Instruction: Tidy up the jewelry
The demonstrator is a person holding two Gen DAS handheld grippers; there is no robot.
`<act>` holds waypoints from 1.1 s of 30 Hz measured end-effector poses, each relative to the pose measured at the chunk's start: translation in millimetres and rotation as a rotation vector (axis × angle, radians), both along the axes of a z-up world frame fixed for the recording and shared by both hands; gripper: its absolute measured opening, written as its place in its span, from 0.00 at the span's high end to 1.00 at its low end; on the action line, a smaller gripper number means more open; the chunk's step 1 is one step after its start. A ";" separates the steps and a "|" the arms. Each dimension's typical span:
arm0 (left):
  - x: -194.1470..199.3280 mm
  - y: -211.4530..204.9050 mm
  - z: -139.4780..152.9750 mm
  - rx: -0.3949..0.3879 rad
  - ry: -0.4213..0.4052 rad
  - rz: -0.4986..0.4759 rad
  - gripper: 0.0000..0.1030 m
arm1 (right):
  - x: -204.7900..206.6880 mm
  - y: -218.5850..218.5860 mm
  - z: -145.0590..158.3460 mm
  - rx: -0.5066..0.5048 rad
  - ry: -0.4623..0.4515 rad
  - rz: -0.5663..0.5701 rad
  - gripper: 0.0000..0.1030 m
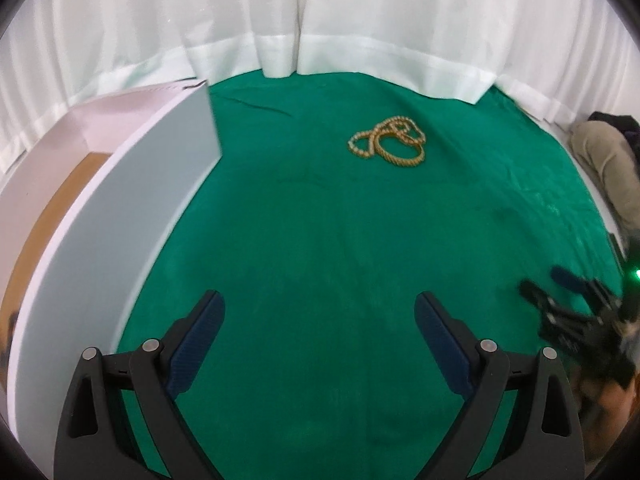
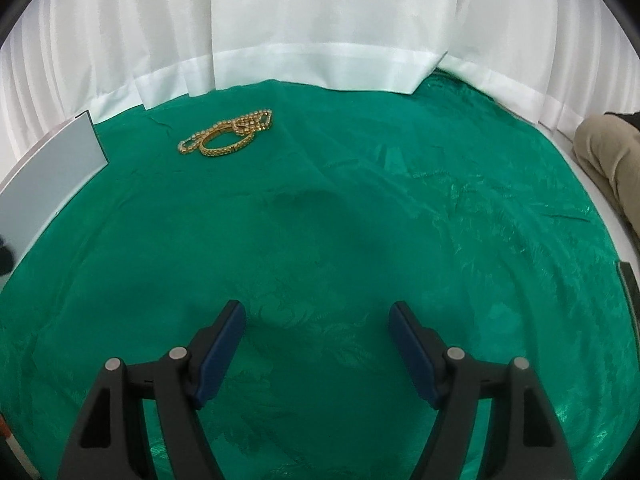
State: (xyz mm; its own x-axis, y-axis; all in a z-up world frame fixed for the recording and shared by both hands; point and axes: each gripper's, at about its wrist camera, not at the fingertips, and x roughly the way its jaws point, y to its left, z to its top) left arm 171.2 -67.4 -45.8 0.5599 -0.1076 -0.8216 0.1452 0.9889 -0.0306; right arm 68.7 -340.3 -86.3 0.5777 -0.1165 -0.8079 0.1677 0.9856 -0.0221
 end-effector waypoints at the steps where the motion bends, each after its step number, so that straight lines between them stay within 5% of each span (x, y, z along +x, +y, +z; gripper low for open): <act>1: 11.2 -4.3 -2.2 0.002 -0.002 -0.003 0.07 | 0.1 -1.8 -1.0 0.008 0.003 -0.009 0.26; 12: 146.0 -48.8 -22.5 -0.007 0.011 -0.063 0.07 | 0.0 -0.3 -2.8 0.003 0.012 -0.022 0.25; 22: 214.0 -84.6 -64.1 0.118 0.045 -0.155 0.10 | 1.1 1.7 -4.4 -0.024 0.025 -0.022 0.23; 25: 211.8 -79.5 -66.4 0.056 0.025 -0.193 0.38 | 1.3 0.6 -4.5 -0.022 0.024 -0.022 0.23; 27: 208.4 -81.0 -63.4 0.065 0.019 -0.214 0.87 | 1.7 0.3 -4.4 -0.023 0.025 -0.022 0.23; 33: 172.4 -73.7 -62.0 0.133 0.018 -0.246 0.90 | 2.6 0.0 -4.9 -0.026 0.026 -0.024 0.23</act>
